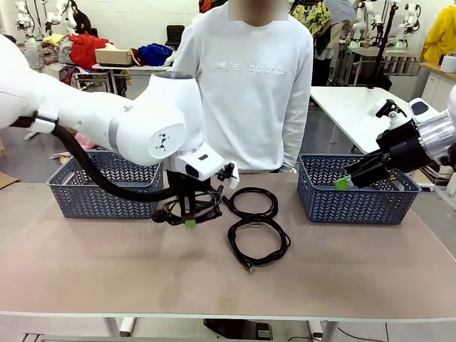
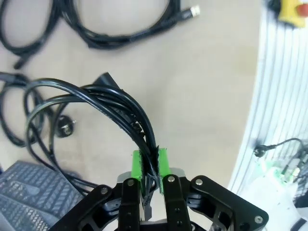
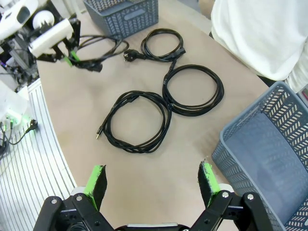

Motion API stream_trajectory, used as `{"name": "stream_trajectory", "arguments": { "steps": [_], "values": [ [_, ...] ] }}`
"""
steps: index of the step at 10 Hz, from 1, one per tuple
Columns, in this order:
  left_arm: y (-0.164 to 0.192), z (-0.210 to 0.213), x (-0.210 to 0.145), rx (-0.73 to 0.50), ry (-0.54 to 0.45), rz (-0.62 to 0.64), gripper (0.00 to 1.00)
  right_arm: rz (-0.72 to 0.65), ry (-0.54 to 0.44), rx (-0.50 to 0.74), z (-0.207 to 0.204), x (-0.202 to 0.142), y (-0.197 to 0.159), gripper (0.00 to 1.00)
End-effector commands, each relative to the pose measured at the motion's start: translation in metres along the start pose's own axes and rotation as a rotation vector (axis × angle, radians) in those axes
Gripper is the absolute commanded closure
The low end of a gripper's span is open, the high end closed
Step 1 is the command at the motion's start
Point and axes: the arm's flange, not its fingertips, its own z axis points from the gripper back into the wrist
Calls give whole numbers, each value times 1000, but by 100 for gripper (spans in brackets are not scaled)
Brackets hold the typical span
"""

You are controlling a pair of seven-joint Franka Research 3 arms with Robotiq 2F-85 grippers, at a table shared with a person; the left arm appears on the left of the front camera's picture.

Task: Organize the cables according to human instructions.
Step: Pick up a bundle of cables and place it in the basket indicated by the human.

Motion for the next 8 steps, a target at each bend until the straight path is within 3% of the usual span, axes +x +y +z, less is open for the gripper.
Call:
{"name": "stream_trajectory", "arguments": {
  "steps": [1, 4, 8],
  "values": [
    [14, 22, -8, 73, 34, 21, 100, 22, -21, 14, -2, 2, -4, 0],
    [48, 49, -29, 136, 65, 16, 100, 22, -21, 14, -2, 2, -4, 0],
    [93, 62, -78, 145, 7, 89, 100, 22, -21, 14, -2, 2, -4, 0]
  ]
}}
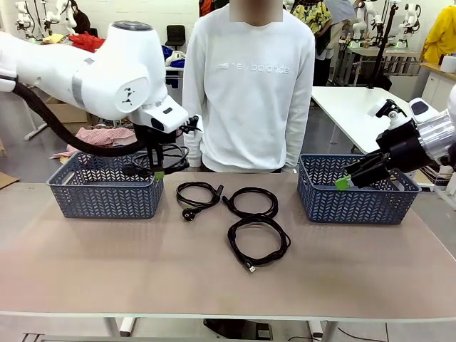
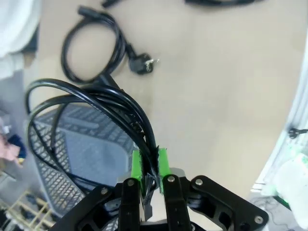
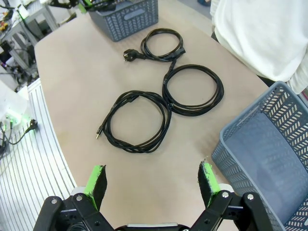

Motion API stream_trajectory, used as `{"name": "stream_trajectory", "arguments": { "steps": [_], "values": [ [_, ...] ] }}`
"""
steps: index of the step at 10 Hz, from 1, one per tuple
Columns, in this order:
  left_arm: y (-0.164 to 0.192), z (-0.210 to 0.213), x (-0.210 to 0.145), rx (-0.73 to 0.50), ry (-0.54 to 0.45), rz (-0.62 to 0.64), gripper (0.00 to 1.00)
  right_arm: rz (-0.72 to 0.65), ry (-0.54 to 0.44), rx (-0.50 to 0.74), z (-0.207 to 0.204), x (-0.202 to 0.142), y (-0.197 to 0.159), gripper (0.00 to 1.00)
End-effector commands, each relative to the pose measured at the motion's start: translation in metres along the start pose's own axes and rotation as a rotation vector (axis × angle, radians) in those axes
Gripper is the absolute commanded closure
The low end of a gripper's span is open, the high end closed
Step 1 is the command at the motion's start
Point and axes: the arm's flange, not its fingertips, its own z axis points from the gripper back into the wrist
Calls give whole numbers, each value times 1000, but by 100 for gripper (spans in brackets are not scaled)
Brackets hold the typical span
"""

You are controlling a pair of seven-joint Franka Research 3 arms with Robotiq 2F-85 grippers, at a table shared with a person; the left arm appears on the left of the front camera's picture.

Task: Organize the cables according to human instructions.
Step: Pick up a bundle of cables and place it in the basket indicated by the human.

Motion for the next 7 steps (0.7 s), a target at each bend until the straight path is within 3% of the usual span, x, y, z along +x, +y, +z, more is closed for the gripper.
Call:
{"name": "stream_trajectory", "arguments": {
  "steps": [1, 3, 7],
  "values": [
    [18, 0, -9, -18, -27, 10, 100, 21, -22, 14, -2, 1, -4, 0],
    [31, -5, -16, -58, -29, 61, 100, 21, -22, 14, -2, 1, -4, 0],
    [18, -5, -14, -12, -6, 30, 100, 21, -22, 14, -2, 1, -4, 0]
  ]
}}
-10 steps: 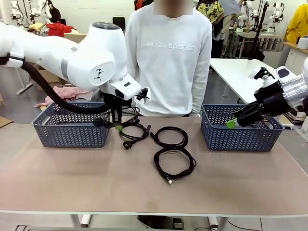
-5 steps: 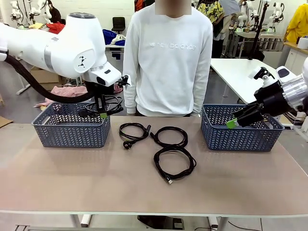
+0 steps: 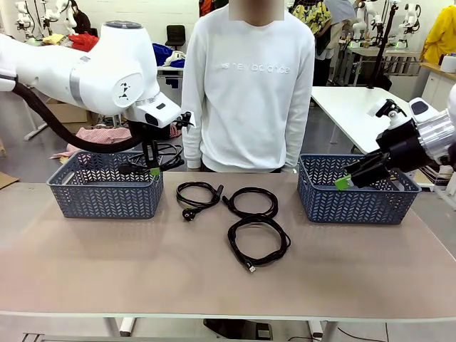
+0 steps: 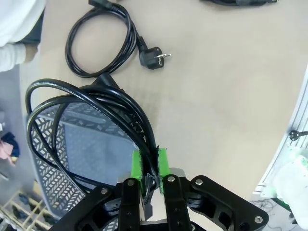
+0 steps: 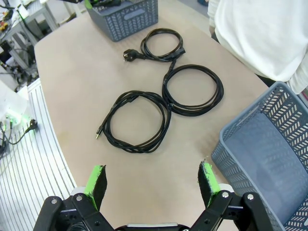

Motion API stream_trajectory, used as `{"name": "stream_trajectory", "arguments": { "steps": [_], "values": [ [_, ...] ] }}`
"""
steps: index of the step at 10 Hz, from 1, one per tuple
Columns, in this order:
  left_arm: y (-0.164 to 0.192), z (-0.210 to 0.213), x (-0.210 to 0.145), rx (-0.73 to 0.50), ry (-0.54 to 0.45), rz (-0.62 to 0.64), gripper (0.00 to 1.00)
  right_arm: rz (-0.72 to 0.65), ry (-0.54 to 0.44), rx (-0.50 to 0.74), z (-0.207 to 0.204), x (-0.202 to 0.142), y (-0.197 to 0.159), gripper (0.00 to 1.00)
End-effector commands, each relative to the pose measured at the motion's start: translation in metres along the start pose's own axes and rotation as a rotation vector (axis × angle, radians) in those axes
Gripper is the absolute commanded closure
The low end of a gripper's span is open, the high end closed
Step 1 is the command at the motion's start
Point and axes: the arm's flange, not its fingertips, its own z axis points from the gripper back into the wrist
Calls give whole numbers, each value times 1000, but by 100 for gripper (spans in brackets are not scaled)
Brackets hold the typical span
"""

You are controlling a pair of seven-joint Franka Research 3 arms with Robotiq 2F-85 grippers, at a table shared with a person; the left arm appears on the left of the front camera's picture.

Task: Organize the cables according to human instructions.
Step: Pick up a bundle of cables and place it in the basket indicated by the human.

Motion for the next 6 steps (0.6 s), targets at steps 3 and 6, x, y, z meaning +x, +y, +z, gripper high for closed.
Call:
{"name": "stream_trajectory", "arguments": {
  "steps": [3, 6],
  "values": [
    [0, 0, 0, 0, 0, -1, 85, 21, -22, 15, -2, 1, -4, 0],
    [25, -6, -25, -56, -9, -88, 85, 21, -22, 15, -2, 1, -4, 0]
  ]
}}
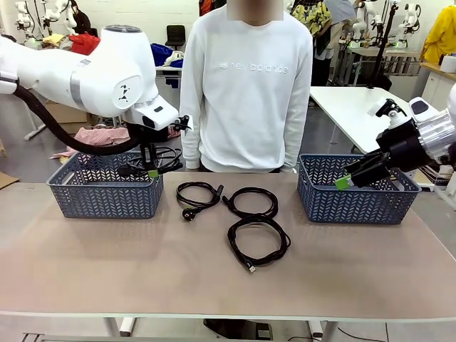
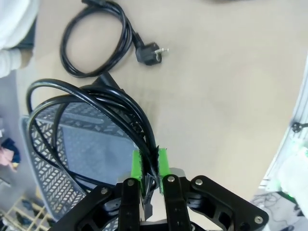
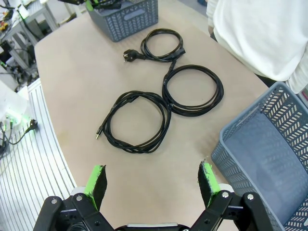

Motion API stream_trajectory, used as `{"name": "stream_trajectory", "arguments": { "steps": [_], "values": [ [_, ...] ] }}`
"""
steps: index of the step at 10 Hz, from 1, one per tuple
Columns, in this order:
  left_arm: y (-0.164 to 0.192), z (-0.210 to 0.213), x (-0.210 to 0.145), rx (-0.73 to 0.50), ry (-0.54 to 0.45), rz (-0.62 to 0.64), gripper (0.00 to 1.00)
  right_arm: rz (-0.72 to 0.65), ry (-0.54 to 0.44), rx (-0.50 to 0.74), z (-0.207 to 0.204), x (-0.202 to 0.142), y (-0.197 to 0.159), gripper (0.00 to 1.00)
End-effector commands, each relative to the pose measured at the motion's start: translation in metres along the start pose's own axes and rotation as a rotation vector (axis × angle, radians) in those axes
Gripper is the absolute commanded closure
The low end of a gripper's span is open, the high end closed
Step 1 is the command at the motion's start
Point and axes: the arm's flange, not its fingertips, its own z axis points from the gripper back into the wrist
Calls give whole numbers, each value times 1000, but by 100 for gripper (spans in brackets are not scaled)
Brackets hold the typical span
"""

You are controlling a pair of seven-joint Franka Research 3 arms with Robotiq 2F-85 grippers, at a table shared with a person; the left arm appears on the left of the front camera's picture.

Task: Organize the cables according to human instructions.
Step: Pick up a bundle of cables and place it in the basket indicated by the human.

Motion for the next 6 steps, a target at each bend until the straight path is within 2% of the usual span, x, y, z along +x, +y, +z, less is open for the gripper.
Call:
{"name": "stream_trajectory", "arguments": {
  "steps": [1, 6],
  "values": [
    [25, 3, -26, -39, -7, -64, 85, 20, -22, 14, -2, 0, -4, 0],
    [69, -12, -78, 25, 9, -109, 85, 20, -22, 14, -2, 0, -4, 0]
  ]
}}
